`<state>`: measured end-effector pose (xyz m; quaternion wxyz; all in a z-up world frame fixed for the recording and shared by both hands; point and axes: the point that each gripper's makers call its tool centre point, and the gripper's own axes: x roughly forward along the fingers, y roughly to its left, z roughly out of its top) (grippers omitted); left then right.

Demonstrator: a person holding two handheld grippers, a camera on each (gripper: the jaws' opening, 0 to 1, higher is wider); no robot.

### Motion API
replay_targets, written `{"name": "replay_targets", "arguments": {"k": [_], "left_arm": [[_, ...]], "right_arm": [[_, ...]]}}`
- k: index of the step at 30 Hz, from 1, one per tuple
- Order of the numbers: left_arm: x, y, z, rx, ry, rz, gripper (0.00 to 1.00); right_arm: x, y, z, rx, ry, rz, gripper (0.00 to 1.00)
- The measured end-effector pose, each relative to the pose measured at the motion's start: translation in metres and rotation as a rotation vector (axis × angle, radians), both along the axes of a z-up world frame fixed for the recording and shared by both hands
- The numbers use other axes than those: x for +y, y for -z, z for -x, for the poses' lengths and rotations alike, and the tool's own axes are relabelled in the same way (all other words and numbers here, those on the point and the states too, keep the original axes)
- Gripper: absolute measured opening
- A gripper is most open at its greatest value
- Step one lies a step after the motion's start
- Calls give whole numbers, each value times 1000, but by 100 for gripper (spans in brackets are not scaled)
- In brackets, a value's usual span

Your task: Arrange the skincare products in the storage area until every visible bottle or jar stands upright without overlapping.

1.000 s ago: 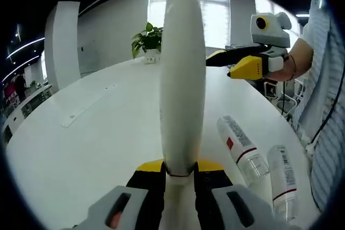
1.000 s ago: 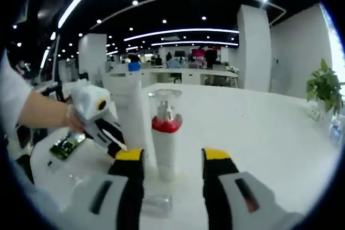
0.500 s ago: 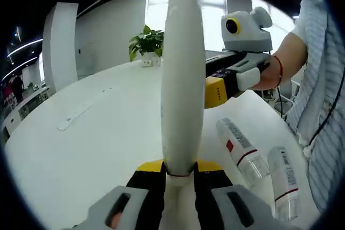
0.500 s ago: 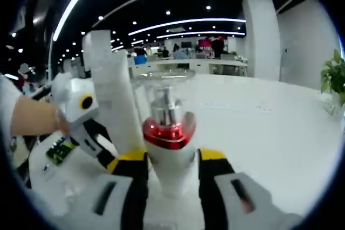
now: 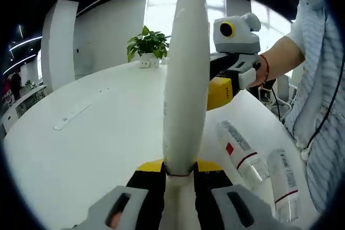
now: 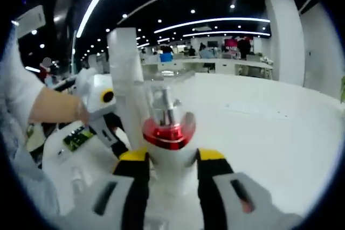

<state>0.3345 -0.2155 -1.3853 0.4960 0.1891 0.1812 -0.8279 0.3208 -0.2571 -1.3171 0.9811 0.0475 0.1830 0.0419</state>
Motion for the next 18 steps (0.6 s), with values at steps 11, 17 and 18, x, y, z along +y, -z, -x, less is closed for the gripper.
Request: {"name": "replay_targets", "arguments": {"k": [11, 17, 18], "left_arm": [[-5, -1, 5, 4, 6, 1, 20], [-4, 0, 6, 7, -1, -3, 20], [-4, 0, 6, 10, -1, -6, 20]], "right_arm": [[-3, 9, 68, 32, 120, -7, 42], [2, 23, 88, 55, 165, -53, 40], [4, 27, 93, 61, 174, -65, 40]]}}
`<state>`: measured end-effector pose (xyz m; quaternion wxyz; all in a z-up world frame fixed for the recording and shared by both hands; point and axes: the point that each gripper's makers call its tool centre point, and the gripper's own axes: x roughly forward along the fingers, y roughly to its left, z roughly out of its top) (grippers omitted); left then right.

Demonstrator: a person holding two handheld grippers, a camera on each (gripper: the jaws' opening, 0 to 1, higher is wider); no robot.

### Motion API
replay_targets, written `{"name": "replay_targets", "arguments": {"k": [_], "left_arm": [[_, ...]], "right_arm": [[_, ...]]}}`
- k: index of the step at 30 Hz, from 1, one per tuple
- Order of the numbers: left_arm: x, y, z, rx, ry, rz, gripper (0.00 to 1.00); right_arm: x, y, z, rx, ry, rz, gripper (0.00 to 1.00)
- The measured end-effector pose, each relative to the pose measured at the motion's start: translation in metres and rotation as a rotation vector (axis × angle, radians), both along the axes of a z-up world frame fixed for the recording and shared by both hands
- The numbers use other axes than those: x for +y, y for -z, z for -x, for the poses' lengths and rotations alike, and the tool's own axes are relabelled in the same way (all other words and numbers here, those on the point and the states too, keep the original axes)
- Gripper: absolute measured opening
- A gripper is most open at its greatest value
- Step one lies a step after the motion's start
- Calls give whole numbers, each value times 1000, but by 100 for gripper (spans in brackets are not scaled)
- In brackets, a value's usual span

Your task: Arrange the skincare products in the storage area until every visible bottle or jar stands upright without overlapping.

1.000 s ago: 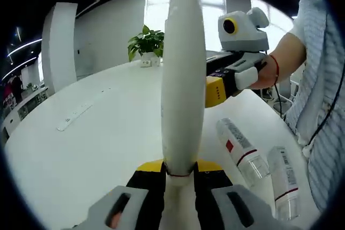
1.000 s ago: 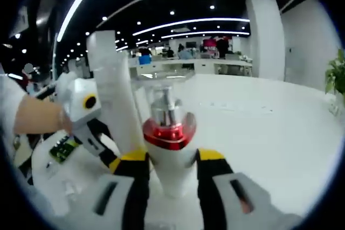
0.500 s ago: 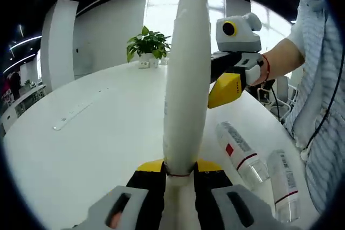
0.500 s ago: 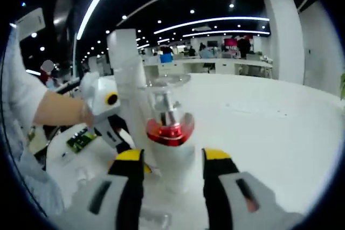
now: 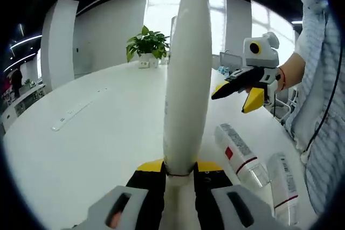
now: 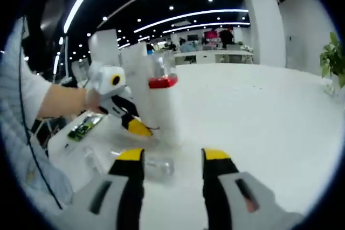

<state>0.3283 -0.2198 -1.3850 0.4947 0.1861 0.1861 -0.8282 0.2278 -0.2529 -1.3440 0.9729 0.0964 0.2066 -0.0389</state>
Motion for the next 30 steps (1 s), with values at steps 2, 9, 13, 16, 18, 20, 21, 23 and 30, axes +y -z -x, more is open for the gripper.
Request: {"name": "replay_targets", "arguments": {"k": [2, 9, 13, 16, 18, 20, 21, 23, 30], "left_arm": [[0, 0, 0, 3, 0, -1, 20], [0, -1, -1, 60, -66, -18, 34], [7, -8, -3, 108, -117, 7, 35], [25, -11, -11, 149, -208, 7, 35], [35, -17, -10, 196, -247, 27, 35], [43, -18, -10, 193, -274, 32, 35], [46, -19, -8, 194, -286, 37, 35], [53, -21, -5, 196, -315, 46, 34], [65, -37, 6, 218, -416, 84, 32]], "right_arm": [[1, 4, 5, 6, 8, -10, 40], [1, 10, 13, 30, 31, -28, 40], [2, 11, 15, 44, 33, -26, 39], [7, 7, 13, 43, 4, -7, 39], [9, 6, 12, 43, -15, 6, 40], [12, 5, 11, 44, -32, 9, 40], [13, 4, 11, 45, -43, 14, 40], [14, 4, 9, 44, -57, 21, 39], [17, 0, 6, 37, -100, 35, 39]]}}
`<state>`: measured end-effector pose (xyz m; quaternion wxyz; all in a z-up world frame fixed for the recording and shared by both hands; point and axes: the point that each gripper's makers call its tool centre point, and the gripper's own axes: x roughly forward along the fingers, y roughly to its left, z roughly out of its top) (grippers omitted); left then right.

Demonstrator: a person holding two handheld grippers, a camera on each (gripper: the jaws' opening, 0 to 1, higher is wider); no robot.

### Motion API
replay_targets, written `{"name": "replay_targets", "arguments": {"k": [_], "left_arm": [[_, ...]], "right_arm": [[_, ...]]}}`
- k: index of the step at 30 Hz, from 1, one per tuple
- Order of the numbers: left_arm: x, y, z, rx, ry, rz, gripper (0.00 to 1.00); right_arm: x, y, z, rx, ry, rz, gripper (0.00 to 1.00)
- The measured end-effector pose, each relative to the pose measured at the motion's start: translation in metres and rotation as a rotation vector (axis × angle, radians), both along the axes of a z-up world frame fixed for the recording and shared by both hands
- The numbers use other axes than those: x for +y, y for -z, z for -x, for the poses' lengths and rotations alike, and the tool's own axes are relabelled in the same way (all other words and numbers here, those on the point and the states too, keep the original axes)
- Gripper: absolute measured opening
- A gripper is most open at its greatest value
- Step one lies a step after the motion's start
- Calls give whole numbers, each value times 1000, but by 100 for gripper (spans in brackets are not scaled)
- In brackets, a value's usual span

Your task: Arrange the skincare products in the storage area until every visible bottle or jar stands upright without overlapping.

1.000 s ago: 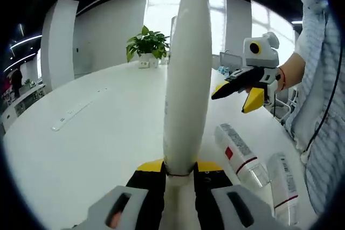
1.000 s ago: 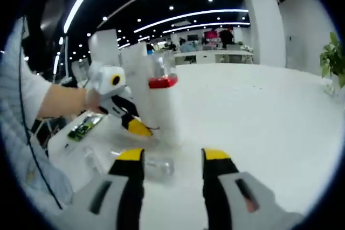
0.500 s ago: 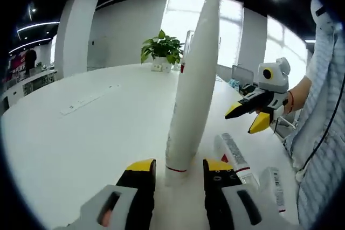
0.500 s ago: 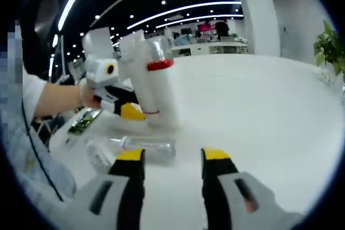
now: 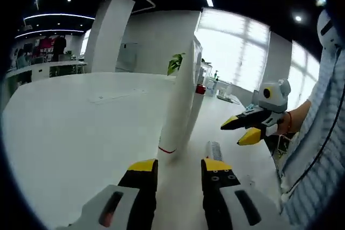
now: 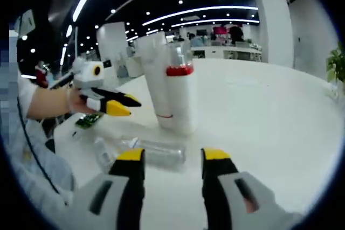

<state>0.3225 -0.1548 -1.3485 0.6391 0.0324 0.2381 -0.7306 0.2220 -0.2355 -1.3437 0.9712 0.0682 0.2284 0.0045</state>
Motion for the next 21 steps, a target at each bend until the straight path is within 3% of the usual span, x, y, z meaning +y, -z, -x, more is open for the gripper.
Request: {"name": "replay_targets", "arguments": {"k": [5, 10, 14, 16, 18, 21], "left_arm": [[7, -1, 11, -29, -30, -15, 31], [19, 7, 26, -52, -53, -61, 28], [25, 12, 39, -66, -61, -92, 28], [26, 14, 40, -68, -75, -96, 28], [28, 20, 41, -69, -92, -118, 27], [30, 31, 39, -81, -99, -165, 26]], "right_arm": [[2, 1, -2, 14, -45, 27, 39], [16, 4, -9, 79, -237, 161, 40], [19, 8, -15, 122, -324, 216, 40], [23, 7, -18, 125, -359, 232, 40], [33, 10, -17, 164, -460, 256, 40], [35, 18, -17, 211, -521, 315, 41]]}}
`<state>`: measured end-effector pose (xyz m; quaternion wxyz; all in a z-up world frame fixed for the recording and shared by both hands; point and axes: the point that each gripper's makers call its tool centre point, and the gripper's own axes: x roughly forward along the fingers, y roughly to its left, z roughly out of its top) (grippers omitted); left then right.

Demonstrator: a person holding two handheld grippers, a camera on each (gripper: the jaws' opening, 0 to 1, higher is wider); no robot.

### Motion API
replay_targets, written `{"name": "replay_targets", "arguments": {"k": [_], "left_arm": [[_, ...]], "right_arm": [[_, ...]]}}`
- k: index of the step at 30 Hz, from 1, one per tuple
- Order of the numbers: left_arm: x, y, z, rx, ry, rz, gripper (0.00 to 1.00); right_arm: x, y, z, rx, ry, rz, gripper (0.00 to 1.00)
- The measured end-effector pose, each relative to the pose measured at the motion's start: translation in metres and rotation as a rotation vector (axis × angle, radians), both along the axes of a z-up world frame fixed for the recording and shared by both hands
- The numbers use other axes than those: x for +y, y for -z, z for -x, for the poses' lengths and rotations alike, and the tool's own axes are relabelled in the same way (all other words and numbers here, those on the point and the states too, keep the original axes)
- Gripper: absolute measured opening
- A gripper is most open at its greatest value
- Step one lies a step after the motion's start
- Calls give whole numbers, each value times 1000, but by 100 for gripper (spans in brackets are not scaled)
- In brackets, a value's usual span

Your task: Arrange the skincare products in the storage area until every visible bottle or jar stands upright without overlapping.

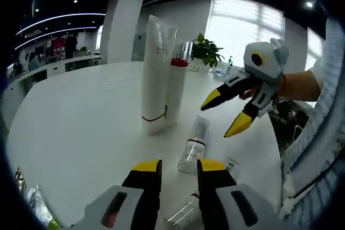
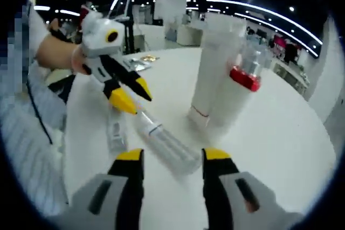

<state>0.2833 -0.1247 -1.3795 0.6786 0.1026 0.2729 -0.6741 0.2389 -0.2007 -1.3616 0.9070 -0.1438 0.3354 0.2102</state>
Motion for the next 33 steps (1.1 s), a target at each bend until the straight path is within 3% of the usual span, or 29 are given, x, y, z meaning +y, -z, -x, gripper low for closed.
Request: {"name": "replay_targets", "arguments": {"k": [3, 6, 10, 15, 17, 33], "left_arm": [[-2, 1, 1, -7, 12, 0, 26], [-10, 0, 0, 0, 24, 3, 27], [-16, -3, -1, -14, 51, 3, 26], [-20, -6, -1, -15, 58, 12, 26], [-21, -7, 1, -40, 81, -9, 26], [-18, -5, 3, -50, 116, -33, 26]], "right_arm": [[2, 6, -9, 24, -64, 81, 41], [7, 10, -15, 63, -128, 116, 41], [9, 17, -18, 123, -169, 145, 41], [20, 23, -15, 188, -211, 124, 41], [20, 33, -14, 210, -253, 199, 39], [31, 40, -7, 282, -196, 137, 21]]}}
